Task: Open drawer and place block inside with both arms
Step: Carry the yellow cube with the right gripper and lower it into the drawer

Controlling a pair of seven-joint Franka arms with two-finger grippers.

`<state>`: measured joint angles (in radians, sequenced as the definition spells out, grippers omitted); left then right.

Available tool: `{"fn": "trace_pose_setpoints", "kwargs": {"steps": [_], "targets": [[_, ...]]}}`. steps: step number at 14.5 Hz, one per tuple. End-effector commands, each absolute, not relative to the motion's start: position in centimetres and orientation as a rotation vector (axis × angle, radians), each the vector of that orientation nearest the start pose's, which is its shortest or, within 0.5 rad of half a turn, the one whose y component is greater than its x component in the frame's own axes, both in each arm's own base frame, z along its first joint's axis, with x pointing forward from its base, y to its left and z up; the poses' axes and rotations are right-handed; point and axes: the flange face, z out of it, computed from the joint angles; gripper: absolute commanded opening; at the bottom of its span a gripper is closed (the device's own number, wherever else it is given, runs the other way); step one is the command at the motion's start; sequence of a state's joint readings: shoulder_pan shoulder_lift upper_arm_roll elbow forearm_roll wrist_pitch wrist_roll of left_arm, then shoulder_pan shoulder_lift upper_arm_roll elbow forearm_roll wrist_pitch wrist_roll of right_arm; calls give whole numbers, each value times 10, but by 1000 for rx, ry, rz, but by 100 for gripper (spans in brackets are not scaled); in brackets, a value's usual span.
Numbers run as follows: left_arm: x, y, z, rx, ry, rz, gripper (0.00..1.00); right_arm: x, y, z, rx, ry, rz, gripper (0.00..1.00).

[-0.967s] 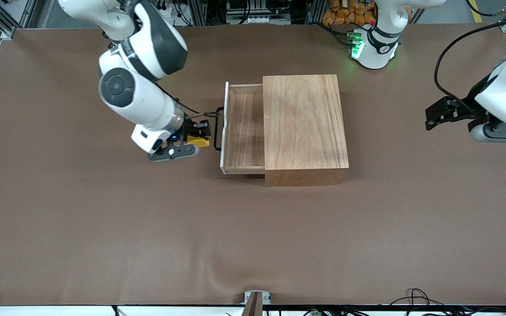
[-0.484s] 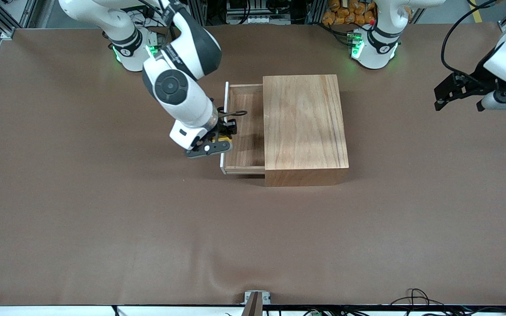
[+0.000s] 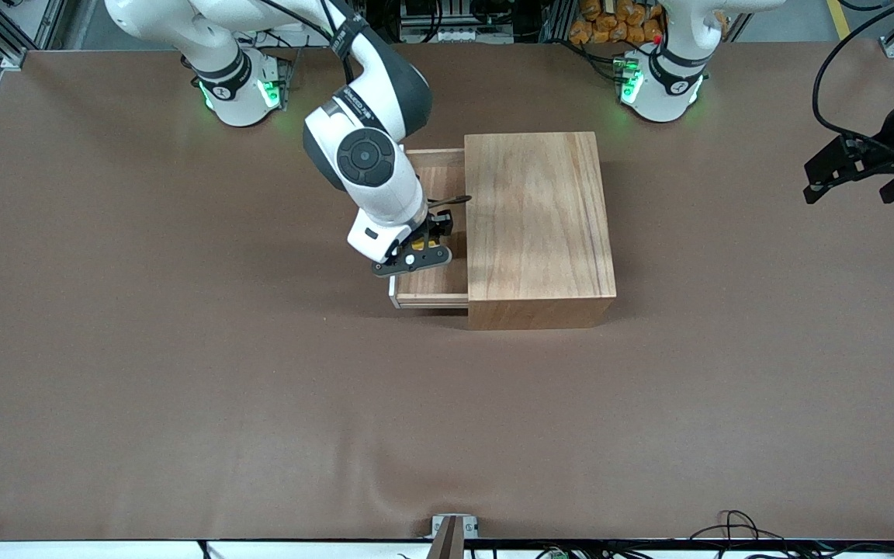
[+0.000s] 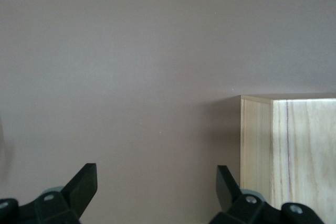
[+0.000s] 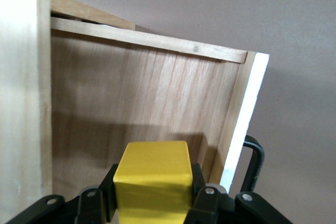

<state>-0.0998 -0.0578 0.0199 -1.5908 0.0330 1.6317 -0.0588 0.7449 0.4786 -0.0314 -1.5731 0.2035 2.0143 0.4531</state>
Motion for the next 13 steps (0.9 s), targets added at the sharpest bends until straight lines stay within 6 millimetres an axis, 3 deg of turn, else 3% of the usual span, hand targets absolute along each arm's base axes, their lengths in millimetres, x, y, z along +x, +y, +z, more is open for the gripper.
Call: {"fn": "trace_pose_setpoints", "kwargs": {"steps": [1, 5, 6, 7, 8, 13], "targets": [[550, -42, 658, -3108, 31, -171, 100, 505, 470, 355, -3029, -264, 170, 12], [551, -32, 659, -3108, 24, -172, 100, 495, 488, 339, -3038, -195, 150, 17], [552, -31, 657, -3110, 24, -167, 100, 493, 490, 340, -3036, -199, 146, 37], [551, -30, 658, -3114, 21, -167, 100, 494, 489, 340, -3038, -199, 144, 88], [552, -31, 656, -3122, 24, -162, 100, 494, 488, 340, -3047, -211, 131, 100], [553, -24, 650, -3118, 81, -142, 100, 504, 477, 359, -3058, -203, 80, 100]]}}
